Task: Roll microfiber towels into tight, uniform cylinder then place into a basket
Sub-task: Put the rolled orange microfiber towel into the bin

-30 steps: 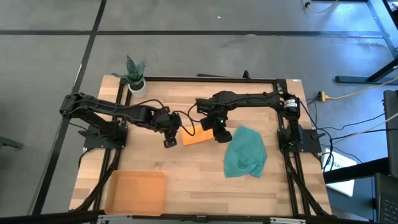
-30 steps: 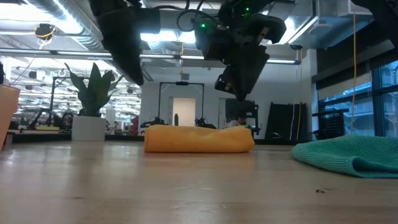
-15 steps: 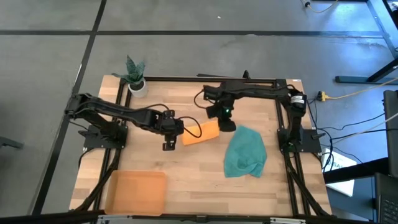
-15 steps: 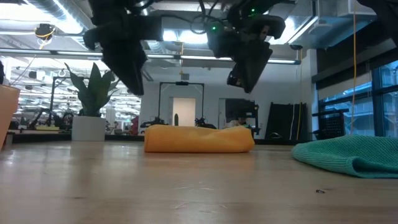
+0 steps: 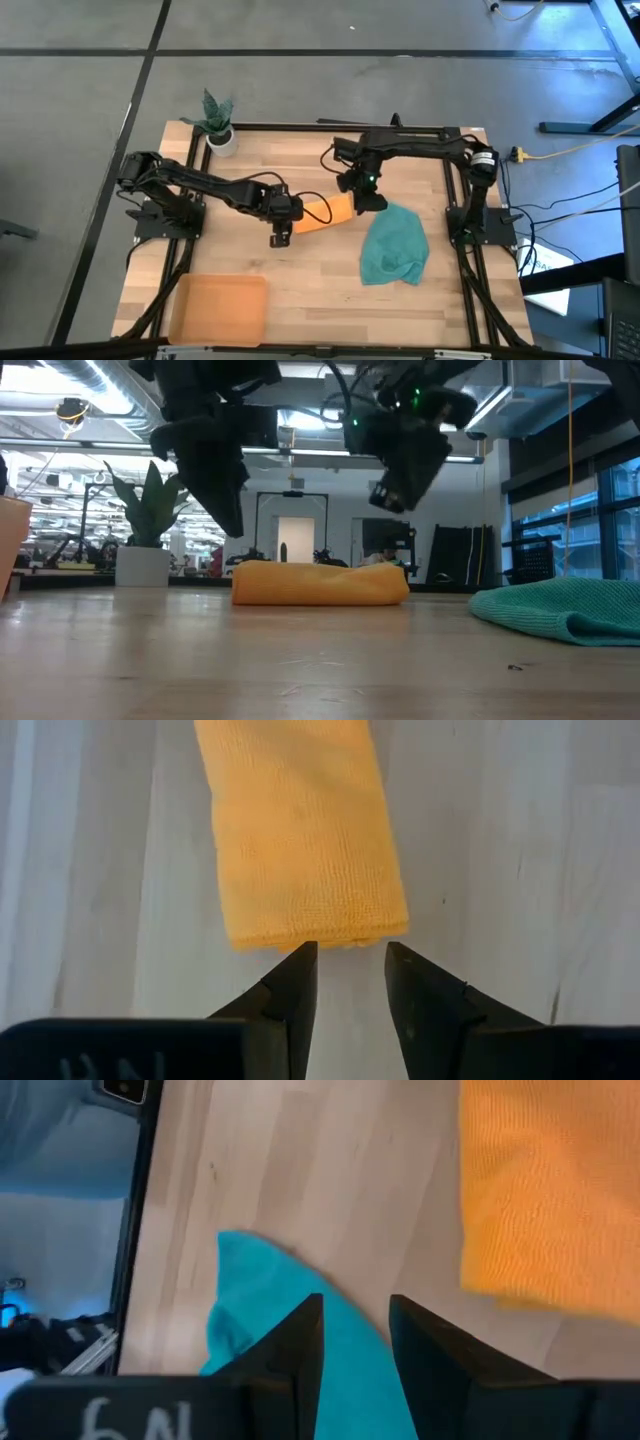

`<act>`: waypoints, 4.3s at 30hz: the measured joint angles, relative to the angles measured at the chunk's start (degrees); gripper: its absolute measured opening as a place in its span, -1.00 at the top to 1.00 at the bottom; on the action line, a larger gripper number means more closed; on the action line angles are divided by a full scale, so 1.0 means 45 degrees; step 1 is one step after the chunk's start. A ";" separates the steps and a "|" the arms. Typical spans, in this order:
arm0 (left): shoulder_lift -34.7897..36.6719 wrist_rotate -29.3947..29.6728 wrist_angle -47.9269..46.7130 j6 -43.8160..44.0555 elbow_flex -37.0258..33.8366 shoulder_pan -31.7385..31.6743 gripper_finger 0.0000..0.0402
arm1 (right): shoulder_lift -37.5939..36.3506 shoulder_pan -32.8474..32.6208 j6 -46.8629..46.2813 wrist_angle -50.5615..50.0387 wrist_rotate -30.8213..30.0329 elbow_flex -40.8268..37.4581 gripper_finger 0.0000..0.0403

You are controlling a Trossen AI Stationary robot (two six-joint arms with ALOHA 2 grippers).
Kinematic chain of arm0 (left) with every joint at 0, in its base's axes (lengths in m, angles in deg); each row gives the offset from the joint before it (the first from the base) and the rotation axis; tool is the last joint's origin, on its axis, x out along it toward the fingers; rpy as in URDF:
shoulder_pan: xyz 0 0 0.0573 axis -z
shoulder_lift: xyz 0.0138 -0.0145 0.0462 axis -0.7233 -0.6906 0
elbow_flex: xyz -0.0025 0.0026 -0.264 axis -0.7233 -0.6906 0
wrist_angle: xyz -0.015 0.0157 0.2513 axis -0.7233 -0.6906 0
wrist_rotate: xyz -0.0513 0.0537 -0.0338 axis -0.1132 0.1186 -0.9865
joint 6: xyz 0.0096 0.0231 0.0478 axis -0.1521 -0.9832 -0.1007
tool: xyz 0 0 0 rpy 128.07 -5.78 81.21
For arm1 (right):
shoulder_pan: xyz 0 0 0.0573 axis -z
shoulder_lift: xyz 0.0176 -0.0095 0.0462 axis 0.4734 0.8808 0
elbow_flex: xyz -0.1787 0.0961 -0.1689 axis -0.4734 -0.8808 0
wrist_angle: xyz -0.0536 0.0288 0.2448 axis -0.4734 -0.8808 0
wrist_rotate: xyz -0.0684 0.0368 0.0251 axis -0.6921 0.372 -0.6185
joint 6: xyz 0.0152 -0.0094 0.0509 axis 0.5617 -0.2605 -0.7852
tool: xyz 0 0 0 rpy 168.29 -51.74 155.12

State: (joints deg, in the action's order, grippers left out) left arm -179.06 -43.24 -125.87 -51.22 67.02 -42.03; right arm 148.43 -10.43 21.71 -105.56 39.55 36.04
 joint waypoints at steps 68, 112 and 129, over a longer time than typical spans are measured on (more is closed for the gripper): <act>0.0068 -0.0042 -0.0070 0.3061 0.0005 0.0000 0.45 | 0.0816 -0.1890 0.1022 0.6345 -0.5369 -0.0710 0.38; 0.0063 -0.0236 -0.0026 0.3051 0.0015 0.0000 0.45 | 0.1688 -0.2092 0.0894 0.8071 -0.5738 -0.0827 -0.07; 0.0058 -0.0272 -0.0106 0.3071 0.0015 0.0005 0.45 | 0.3140 -0.1813 0.0163 0.8075 -0.5626 -0.0802 -0.06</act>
State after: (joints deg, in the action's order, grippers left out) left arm -178.80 -44.46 -126.34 -37.40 67.08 -42.01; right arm 162.56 -18.58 22.44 -69.22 14.23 32.43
